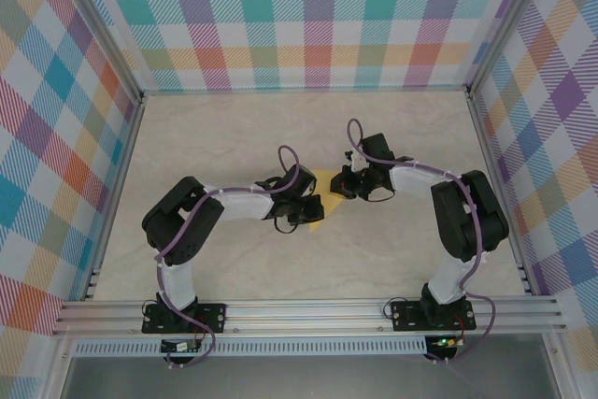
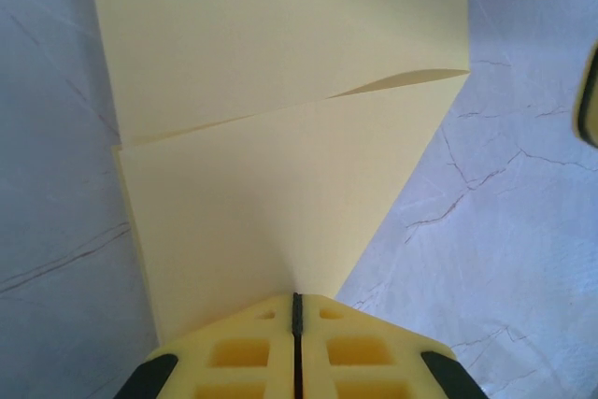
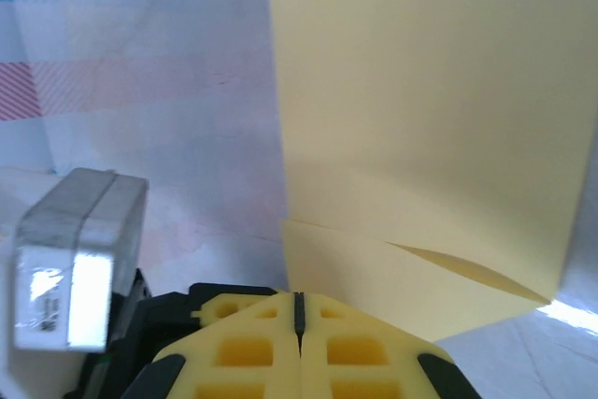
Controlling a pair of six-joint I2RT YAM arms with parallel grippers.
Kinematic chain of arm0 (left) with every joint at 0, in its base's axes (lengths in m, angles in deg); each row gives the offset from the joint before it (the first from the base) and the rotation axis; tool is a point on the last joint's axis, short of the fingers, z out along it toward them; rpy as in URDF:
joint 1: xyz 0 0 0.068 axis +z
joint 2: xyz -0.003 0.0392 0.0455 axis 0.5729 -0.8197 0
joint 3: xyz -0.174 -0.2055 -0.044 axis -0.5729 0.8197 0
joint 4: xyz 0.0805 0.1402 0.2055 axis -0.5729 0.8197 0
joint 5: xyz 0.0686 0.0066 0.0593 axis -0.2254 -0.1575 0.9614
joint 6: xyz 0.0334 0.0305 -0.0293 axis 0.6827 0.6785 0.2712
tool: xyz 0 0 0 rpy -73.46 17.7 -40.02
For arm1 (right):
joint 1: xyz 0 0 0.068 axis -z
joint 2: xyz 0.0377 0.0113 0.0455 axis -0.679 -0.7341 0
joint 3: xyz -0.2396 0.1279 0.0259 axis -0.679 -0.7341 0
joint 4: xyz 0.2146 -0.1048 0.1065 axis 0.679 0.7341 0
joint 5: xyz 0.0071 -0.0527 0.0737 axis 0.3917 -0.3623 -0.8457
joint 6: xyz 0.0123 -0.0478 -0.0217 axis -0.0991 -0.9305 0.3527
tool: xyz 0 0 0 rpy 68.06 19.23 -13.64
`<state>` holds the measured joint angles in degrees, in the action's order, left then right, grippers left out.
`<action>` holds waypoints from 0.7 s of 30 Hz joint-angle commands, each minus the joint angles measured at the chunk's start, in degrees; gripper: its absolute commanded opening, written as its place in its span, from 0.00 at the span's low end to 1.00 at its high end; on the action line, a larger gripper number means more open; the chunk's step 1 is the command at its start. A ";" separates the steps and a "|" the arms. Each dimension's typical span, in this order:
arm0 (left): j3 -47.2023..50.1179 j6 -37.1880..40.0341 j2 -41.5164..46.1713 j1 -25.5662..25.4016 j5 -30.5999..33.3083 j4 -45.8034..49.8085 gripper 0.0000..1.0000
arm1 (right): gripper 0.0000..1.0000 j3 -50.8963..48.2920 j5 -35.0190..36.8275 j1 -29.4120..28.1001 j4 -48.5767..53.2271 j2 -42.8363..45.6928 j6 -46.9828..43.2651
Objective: Fold a paper plane with a square sheet of paper (pick it up from the middle)
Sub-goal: Third fold the triangle at the center of the table.
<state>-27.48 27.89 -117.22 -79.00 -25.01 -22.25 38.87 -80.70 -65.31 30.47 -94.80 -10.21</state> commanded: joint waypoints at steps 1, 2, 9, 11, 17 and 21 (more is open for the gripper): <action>1.96 1.39 -0.47 0.69 2.37 4.04 0.07 | 0.03 -3.02 -2.69 -0.89 -3.24 -1.01 1.14; 1.99 1.38 -0.50 0.76 2.33 3.92 0.07 | 0.03 -3.35 -2.84 -1.12 -3.90 -1.45 1.43; 2.37 2.03 -0.58 0.66 2.15 4.62 0.06 | 0.02 -3.41 -2.46 -1.72 -5.41 -6.08 1.08; 2.34 2.32 -0.70 0.72 2.34 5.21 0.05 | 0.02 -4.11 0.12 -1.54 -4.82 -6.64 0.12; 3.03 2.89 -0.39 0.74 2.63 5.96 0.03 | 0.03 -8.57 2.24 2.46 -10.46 -6.56 0.66; 3.42 3.69 -0.46 0.72 2.71 6.92 0.02 | 0.03 -8.22 5.62 4.40 -9.80 -5.13 -0.75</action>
<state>-27.02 29.82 -117.09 -79.00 -24.99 -23.01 31.94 -84.02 -64.16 20.09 -100.53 -9.00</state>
